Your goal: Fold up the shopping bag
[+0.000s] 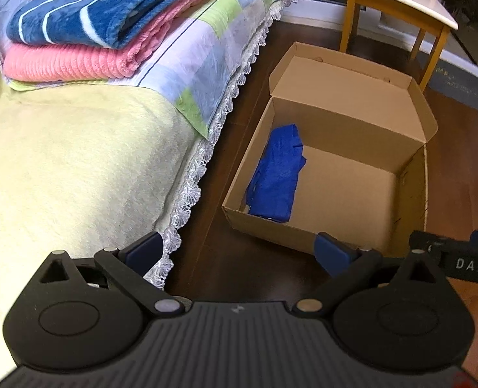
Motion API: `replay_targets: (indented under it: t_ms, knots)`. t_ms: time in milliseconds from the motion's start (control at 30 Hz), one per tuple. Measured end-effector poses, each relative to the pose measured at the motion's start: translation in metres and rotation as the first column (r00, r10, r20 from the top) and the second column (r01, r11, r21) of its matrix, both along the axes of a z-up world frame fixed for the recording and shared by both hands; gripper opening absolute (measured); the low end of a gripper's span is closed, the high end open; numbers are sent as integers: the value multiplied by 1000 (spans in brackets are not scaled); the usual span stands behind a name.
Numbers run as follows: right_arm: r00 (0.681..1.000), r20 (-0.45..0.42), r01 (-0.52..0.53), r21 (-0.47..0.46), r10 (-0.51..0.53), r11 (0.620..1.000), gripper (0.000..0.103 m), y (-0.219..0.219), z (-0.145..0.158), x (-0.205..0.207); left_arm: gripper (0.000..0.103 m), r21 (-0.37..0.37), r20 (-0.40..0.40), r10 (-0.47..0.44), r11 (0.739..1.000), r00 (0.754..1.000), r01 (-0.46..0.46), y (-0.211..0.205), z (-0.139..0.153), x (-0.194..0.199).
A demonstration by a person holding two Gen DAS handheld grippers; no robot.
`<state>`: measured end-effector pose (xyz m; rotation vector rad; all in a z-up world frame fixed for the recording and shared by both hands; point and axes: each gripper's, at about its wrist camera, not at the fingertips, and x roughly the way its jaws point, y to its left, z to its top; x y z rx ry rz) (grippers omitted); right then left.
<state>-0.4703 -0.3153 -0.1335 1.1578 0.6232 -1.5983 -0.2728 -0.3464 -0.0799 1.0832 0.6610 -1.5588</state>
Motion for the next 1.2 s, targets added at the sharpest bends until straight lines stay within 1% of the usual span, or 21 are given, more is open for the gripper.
replay_targets:
  t_ms: [133,333,433,567,900,1033,1200]
  knots:
    - [1000,-6,-6,-7,6,1000,102,-3,1,0,101,-11,20,-19,1000,1000,20,0,0,-4]
    - [1000,1,-7,-13,7,1000,102,-4,1,-1,101,-22,-14,-36,999,999,36,-2,7,-5]
    - [1000,4,-11,-16,11,1000,102,-6,-1,0,101,-19,-10,-51,999,999,51,-4,6,-8]
    - [1000,2,-9,-11,10,1000,102,-5,-2,-2,101,0,2,-71,997,997,71,-6,-1,-15]
    - [1000,-28,7,23,-6,1000,102,2,-11,-12,101,71,-31,-135,988,990,137,-13,-25,-35]
    - [999,-39,13,38,-12,999,102,4,-15,-16,101,87,-38,-185,978,982,188,-17,-34,-44]
    - [998,-53,22,57,-19,998,102,6,-20,-21,102,89,-55,-246,964,968,250,-23,-43,-57]
